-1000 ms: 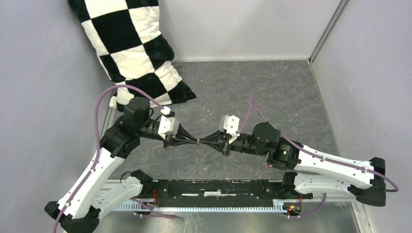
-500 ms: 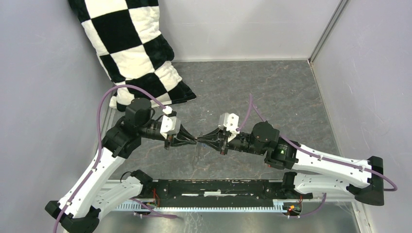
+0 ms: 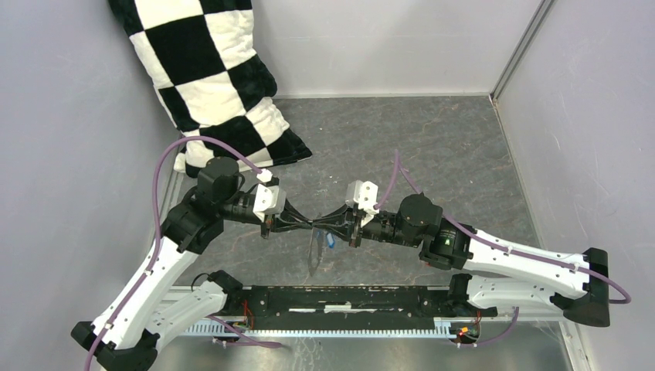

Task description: Put the keys on the keyring

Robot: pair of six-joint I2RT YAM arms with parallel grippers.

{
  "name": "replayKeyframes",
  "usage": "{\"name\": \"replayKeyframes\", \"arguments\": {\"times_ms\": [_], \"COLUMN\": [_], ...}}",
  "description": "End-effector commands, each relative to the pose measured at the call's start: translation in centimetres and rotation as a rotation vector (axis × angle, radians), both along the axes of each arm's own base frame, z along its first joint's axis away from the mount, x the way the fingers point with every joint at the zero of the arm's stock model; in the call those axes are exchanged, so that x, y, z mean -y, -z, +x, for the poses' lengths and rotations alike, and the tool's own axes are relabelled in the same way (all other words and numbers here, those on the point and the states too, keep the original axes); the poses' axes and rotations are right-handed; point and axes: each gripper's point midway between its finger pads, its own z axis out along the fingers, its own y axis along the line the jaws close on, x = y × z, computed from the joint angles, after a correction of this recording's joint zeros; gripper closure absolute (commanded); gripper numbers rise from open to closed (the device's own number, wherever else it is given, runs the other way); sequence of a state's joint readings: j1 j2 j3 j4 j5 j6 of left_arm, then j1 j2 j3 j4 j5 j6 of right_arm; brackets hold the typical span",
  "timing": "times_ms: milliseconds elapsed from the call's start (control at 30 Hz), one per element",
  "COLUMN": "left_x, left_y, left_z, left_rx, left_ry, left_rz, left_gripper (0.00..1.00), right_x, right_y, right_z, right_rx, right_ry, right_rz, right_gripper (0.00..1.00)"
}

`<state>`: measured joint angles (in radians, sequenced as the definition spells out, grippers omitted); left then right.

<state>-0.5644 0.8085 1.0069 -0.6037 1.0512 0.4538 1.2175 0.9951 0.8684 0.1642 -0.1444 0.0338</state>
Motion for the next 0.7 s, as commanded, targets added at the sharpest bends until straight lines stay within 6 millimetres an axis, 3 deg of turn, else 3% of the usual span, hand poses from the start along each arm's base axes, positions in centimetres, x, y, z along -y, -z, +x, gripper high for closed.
{"name": "replayKeyframes", "arguments": {"times_ms": [0, 267, 400, 500, 600, 667], "left_x": [0.0, 0.0, 0.1, 0.1, 0.0, 0.0], "left_y": [-0.7, -0.8, -0.9, -1.1, -1.1, -1.1], "left_z": [-0.7, -1.7, -2.0, -2.3, -2.5, -2.5], "left_rx": [0.023, 0.057, 0.067, 0.094, 0.122, 0.129], "left_ry": [0.031, 0.105, 0.14, 0.168, 0.185, 0.193], "left_rz": [-0.025, -0.051, -0.063, -0.074, -0.078, -0.082], "left_gripper": [0.98, 0.98, 0.98, 0.98, 0.98, 0.98], "right_x": [0.1, 2.7, 5.3, 8.3, 13.6, 17.4], "right_y": [-3.2, -2.5, -1.3, 1.8, 7.6, 11.6], "right_z": [-0.2, 1.5, 2.6, 4.6, 7.6, 8.5], "right_rx": [0.015, -0.05, -0.074, -0.148, -0.301, -0.402], "right_ry": [-0.005, 0.14, 0.243, 0.411, 0.704, 0.877], "right_rz": [0.086, 0.027, -0.022, -0.114, -0.275, -0.374], "right_gripper": [0.98, 0.42, 0.32, 0.29, 0.26, 0.25]}}
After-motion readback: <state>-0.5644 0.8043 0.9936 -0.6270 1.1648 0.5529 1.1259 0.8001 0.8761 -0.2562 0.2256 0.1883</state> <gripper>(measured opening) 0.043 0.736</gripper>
